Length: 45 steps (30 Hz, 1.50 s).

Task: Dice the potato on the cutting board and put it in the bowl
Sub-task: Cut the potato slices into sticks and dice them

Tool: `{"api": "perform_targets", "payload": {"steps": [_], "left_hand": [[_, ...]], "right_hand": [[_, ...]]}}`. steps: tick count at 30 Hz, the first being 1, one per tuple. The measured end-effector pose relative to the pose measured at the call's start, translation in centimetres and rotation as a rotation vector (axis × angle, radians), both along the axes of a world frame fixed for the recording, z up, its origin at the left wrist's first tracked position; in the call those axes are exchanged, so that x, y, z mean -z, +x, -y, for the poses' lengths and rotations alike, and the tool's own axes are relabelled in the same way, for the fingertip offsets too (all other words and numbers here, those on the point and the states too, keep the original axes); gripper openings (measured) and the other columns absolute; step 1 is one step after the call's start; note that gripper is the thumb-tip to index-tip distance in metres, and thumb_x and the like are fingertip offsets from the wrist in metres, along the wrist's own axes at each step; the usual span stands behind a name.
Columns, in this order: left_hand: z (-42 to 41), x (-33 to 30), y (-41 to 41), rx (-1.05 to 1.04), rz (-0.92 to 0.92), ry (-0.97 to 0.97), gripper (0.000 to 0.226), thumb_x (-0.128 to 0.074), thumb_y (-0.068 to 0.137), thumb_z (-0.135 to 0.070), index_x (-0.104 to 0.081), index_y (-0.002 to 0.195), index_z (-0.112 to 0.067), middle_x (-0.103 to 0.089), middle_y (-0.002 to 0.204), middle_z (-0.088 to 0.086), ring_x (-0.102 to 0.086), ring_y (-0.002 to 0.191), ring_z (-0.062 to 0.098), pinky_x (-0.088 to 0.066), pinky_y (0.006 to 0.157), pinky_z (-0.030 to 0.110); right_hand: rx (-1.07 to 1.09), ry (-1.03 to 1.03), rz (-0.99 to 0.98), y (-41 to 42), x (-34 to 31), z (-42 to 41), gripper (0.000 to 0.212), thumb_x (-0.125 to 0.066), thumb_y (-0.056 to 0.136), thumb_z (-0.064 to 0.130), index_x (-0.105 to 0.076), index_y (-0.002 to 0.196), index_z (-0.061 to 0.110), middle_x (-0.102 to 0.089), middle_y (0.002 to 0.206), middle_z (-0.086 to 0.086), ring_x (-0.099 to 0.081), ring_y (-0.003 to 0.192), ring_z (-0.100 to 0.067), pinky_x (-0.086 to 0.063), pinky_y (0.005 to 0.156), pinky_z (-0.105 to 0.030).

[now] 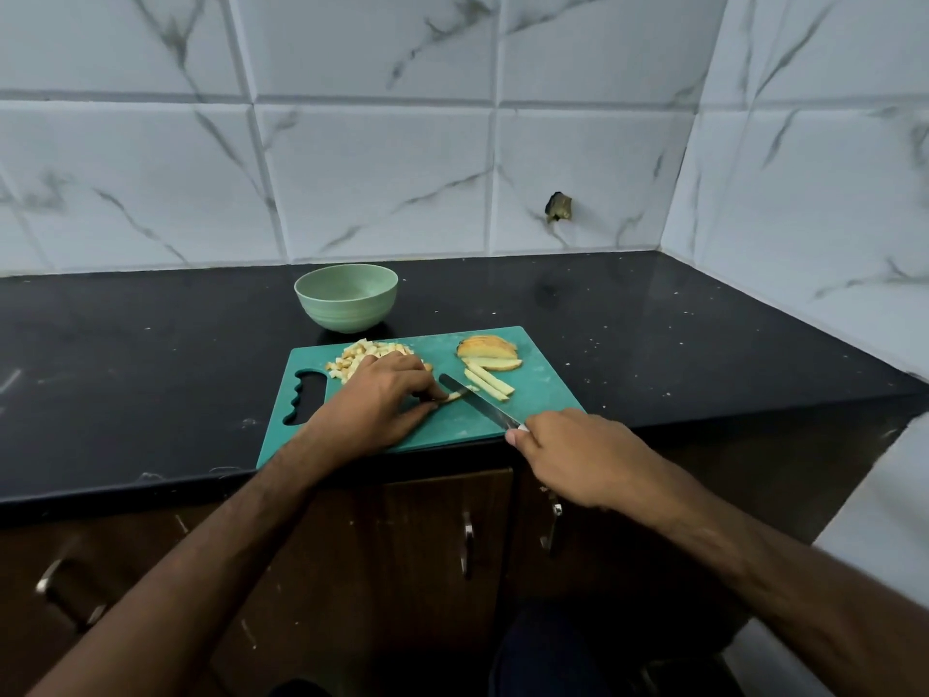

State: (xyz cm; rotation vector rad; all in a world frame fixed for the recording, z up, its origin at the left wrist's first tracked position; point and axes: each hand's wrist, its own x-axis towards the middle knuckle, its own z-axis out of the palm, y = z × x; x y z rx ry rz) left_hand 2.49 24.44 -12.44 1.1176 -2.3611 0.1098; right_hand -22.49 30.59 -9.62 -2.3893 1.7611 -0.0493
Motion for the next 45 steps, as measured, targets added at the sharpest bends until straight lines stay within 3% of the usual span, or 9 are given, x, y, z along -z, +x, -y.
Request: {"api": "perform_targets", "payload": {"steps": [21,24,32,45], "left_hand": [[-0.1,0.1,0.0,0.019,-0.042,-0.02,0.009,-0.069,0.09,-0.029,-0.071,0.092,-0.02,-0.064,0.09,-0.011,-0.056,0.088,0.008,-0.05,0.08,0.045],[-0.3,0.0,0.2,0.031,-0.044,-0.006,0.008,-0.068,0.09,-0.028,-0.072,0.093,-0.021,-0.064,0.09,-0.011,-0.057,0.088,0.009,-0.05,0.08,0.044],[-0.5,-0.5,0.1,0.062,-0.078,-0.005,0.007,-0.076,0.087,-0.014,-0.075,0.093,-0.017,-0.067,0.089,-0.007,-0.059,0.085,0.008,-0.048,0.077,0.025],[-0.6,-0.3,0.2,0.058,-0.178,0.017,0.028,-0.078,0.085,-0.013,-0.051,0.089,-0.02,-0.061,0.081,-0.008,-0.059,0.075,0.011,-0.052,0.068,0.037]], "right_hand": [[-0.007,-0.051,0.003,0.6,0.6,-1.5,0.042,-0.029,0.108,0.052,-0.056,0.094,0.023,-0.058,0.08,0.005,-0.058,0.07,-0.01,-0.04,0.059,-0.031],[-0.012,-0.035,0.002,1.1,0.2,-1.1,0.039,-0.029,0.109,0.05,-0.05,0.087,0.025,-0.056,0.081,0.004,-0.055,0.07,-0.01,-0.038,0.059,-0.031],[-0.019,-0.05,0.006,0.8,-0.6,-1.5,0.04,-0.028,0.108,0.052,-0.047,0.084,0.027,-0.055,0.081,0.005,-0.053,0.069,-0.008,-0.035,0.057,-0.029],[-0.033,-0.035,0.025,1.2,-0.5,-1.6,0.039,-0.029,0.108,0.052,-0.047,0.083,0.028,-0.056,0.08,0.006,-0.053,0.067,-0.008,-0.036,0.057,-0.028]]}}
